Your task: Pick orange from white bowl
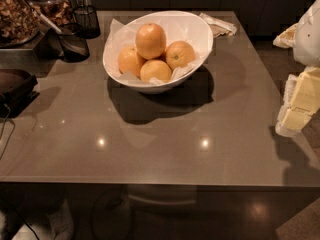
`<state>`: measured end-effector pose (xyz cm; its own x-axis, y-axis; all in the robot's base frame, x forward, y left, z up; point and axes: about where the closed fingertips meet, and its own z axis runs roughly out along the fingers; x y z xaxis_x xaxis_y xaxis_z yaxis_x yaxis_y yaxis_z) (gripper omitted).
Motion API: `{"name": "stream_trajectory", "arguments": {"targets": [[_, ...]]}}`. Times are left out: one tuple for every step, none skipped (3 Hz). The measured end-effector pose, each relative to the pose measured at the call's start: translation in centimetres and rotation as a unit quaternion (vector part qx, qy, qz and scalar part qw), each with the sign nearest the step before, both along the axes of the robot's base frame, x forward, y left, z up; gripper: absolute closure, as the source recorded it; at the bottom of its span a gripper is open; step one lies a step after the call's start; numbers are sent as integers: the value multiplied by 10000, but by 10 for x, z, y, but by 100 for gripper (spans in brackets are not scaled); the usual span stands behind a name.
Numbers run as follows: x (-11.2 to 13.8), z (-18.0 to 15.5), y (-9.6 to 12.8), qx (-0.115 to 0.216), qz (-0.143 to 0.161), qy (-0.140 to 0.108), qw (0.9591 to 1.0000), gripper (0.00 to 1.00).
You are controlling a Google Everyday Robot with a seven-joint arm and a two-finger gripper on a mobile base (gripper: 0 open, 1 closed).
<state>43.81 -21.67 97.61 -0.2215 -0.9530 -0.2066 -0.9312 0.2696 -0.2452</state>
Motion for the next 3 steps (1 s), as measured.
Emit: {"name": "stream_trajectory", "arguments": {"targets": [[0, 0, 0, 2, -1, -1, 10000, 0], [10, 4, 7, 298, -205, -186, 9992, 0], [30, 9, 17, 662, -331, -329, 9967, 0]]}}
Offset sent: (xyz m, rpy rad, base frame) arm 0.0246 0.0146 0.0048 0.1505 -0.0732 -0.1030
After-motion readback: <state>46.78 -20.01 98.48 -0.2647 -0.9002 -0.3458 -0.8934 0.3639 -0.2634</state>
